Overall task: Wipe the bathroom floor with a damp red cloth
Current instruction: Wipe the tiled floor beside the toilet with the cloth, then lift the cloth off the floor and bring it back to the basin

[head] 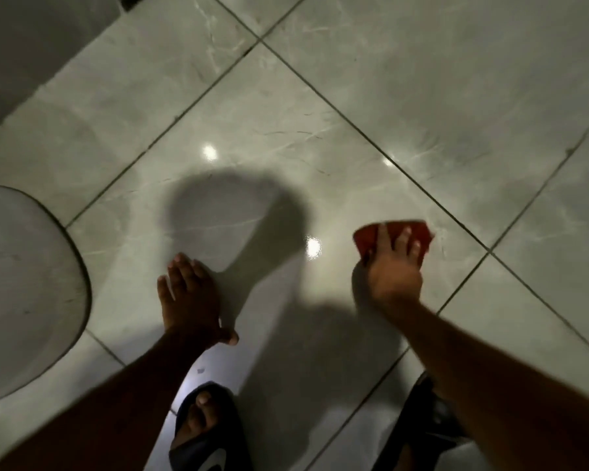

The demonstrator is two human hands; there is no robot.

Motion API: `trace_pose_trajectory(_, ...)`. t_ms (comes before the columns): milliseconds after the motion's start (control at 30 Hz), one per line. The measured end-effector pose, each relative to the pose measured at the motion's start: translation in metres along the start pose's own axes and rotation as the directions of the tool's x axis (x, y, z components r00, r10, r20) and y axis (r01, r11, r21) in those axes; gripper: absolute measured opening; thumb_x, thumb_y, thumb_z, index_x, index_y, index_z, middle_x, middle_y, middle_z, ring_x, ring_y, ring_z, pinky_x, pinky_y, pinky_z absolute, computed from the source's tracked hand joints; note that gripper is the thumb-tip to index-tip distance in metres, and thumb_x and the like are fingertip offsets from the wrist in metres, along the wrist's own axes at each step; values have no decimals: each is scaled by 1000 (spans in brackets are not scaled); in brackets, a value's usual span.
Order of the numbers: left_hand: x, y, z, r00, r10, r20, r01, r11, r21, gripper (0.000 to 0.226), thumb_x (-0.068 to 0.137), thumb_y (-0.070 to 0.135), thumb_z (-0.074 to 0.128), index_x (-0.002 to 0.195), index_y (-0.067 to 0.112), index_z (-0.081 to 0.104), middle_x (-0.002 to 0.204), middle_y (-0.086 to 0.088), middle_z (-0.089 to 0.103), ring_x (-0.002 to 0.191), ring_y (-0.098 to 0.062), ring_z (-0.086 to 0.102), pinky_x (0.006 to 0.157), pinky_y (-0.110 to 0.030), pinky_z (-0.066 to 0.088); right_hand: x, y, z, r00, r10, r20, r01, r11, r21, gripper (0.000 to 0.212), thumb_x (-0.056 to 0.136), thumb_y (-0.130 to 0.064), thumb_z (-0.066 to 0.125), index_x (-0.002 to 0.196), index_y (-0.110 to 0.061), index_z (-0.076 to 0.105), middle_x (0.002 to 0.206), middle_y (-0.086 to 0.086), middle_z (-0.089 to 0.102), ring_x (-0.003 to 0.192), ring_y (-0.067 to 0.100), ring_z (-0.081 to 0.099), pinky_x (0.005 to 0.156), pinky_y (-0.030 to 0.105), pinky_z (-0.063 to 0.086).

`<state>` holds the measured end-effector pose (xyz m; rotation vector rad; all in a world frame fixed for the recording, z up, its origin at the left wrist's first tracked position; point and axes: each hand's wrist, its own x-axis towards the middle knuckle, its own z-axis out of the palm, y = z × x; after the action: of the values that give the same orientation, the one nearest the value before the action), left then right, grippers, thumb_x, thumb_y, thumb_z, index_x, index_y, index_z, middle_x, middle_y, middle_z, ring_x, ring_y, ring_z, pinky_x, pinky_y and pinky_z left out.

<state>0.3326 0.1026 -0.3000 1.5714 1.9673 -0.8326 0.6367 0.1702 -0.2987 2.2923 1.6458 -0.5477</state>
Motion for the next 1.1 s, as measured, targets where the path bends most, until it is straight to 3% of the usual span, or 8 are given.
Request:
trace_pose_trajectory(133,-28,7,2,996,51,-69,-52,999,-12,134,63,69,67,145,-4,-11,157,-29,-7,145,-44,-7,119,-55,2,-93,-31,24,893,-420,165,399,905,144,54,89,-19,45,143,-16,43,145,30,42,126,51,46,97,48,48)
trace_pose_trajectory(233,-72,15,-18,999,37,23,-24,905,-424,78,95,49,37,148,0,7,159,-22,4,147,-38,2,119,-47,9,-107,-51,-10,694,-640,330,438,738,513,39,93,-13,55,132,-13,56,134,17,59,121,32,54,105,21,35)
trace_pose_trajectory(300,-103,14,-56,982,39,182,134,530,-838,51,100,30,37,141,-2,34,151,-21,34,141,-35,30,114,-39,24,-119,-72,-51,767,-552,327,302,761,574,39,95,-14,55,134,-17,54,132,13,62,119,28,58,102,20,35)
trace_pose_trajectory(367,-135,13,-102,966,97,240,229,112,-967,44,96,33,44,126,4,56,131,-16,58,121,-26,55,100,-30,44,-138,-94,-91,780,-557,286,301,734,609,43,96,-15,52,138,-24,49,129,8,65,115,25,62,102,23,42)
trace_pose_trajectory(533,-215,-33,-196,994,68,83,102,-372,-922,36,81,28,66,114,14,67,111,-7,73,105,-21,68,90,-31,54,-200,-153,-201,704,-652,282,343,660,669,70,97,-21,50,153,-26,8,152,12,40,131,27,48,106,32,39)
trace_pose_trajectory(700,-269,-133,-241,994,-106,-32,-82,-512,-855,20,84,9,58,100,6,70,91,-15,73,84,-30,69,66,-32,59,-256,-218,-292,601,-717,353,127,522,844,56,72,-48,70,121,-46,43,142,3,42,127,22,47,96,43,53)
trace_pose_trajectory(867,-299,-237,-248,983,-127,-131,-179,-545,-819,15,86,16,56,89,12,70,79,-8,71,75,-24,66,57,-30,54,-283,-301,-325,456,-713,533,-420,355,835,26,78,-29,71,101,-16,72,98,6,75,84,16,71,61,25,57)
trace_pose_trajectory(1100,-273,-357,-195,868,-470,157,-152,-554,-819,19,89,2,54,100,10,67,85,-6,77,78,-27,70,62,-33,57,-347,-446,-266,505,-682,529,-186,512,839,25,84,-1,67,107,-4,72,106,19,72,99,28,66,100,45,48)
